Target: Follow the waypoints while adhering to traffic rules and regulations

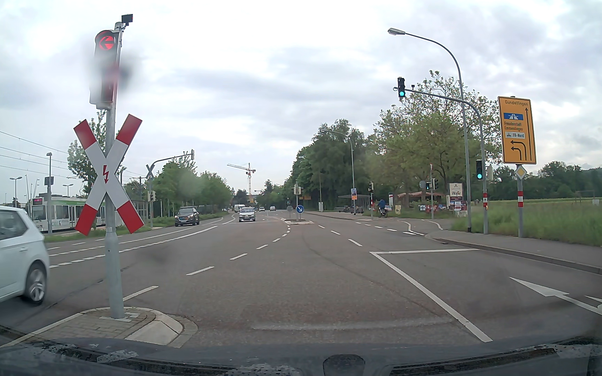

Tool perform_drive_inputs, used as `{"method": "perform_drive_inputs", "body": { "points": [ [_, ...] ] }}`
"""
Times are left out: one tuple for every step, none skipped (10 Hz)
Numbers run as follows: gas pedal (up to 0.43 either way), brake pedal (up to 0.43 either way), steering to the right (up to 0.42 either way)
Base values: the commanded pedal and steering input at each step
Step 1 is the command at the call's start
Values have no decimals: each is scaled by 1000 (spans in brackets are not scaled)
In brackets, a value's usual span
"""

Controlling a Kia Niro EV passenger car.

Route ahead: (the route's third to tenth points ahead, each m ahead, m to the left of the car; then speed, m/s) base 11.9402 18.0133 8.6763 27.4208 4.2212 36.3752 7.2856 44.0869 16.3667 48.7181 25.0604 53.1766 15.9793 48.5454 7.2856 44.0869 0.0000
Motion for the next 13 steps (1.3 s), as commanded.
{"method": "perform_drive_inputs", "body": {
  "points": [
    [0,195,10],
    [0,195,10],
    [0,195,10],
    [0,195,10],
    [0,195,10],
    [0,195,10],
    [0,195,10],
    [0,195,10],
    [0,195,10],
    [0,195,10],
    [0,195,10],
    [0,195,10],
    [0,195,10]
  ]
}}
